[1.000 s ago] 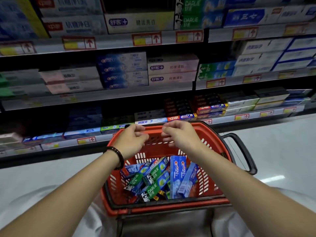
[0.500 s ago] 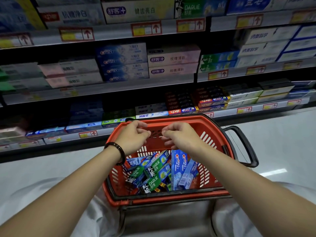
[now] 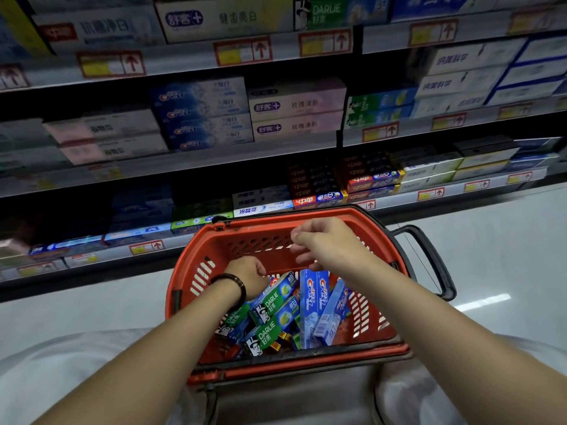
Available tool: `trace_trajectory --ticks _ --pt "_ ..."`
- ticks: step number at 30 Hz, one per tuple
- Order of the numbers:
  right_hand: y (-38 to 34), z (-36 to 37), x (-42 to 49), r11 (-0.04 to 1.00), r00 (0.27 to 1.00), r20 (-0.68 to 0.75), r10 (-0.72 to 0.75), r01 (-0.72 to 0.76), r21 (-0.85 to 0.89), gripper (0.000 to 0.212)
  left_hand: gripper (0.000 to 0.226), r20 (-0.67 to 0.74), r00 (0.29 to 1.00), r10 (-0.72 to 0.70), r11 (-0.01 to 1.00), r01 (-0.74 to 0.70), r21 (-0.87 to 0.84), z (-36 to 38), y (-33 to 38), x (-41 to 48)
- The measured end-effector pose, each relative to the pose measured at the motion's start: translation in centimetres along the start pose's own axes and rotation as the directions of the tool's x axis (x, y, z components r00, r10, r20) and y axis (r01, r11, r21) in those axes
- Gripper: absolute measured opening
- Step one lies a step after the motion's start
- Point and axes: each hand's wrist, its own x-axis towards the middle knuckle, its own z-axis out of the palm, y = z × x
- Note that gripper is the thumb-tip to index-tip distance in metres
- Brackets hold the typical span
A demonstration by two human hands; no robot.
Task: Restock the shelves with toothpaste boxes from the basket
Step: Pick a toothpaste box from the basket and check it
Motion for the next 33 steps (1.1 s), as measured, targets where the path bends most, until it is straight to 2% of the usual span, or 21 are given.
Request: trace_trajectory --ticks 5,8,10,12,21,33 --pt "0.5 -1.2 -0.3 0.999 1.000 0.009 0.028 -0.028 0.016 0.010 0.017 0.064 0.995 -0.078 0.975 0.063 0.215 3.1 -1.6 1.6" --pt "0.7 -1.8 -0.4 0.998 0.999 -0.003 0.045 -0.045 0.040 0.010 0.020 0.042 0.992 -0.118 0.963 0.104 0.248 4.5 -2.4 2.4" --pt "0.8 -2.1 -0.4 0.997 0.999 -0.001 0.049 -0.049 0.055 0.011 0.009 0.036 0.989 -0.143 0.959 0.129 0.253 5.4 -2.7 2.7" --pt "0.8 -2.2 -0.4 0.997 0.999 0.001 0.048 -0.048 0.060 0.011 0.009 0.040 0.987 -0.155 0.955 0.140 0.261 6.2 -2.9 2.9" --pt "0.6 -2.7 -0.5 0.997 0.999 0.002 0.039 -0.039 0.061 0.010 0.046 0.072 0.978 -0.194 0.909 0.151 0.389 10.5 -3.9 3.6" --pt "0.4 -2.7 -0.6 0.998 0.999 0.016 0.037 -0.038 0.051 0.009 0.041 0.027 0.983 -0.183 0.941 0.167 0.295 10.9 -4.6 3.3"
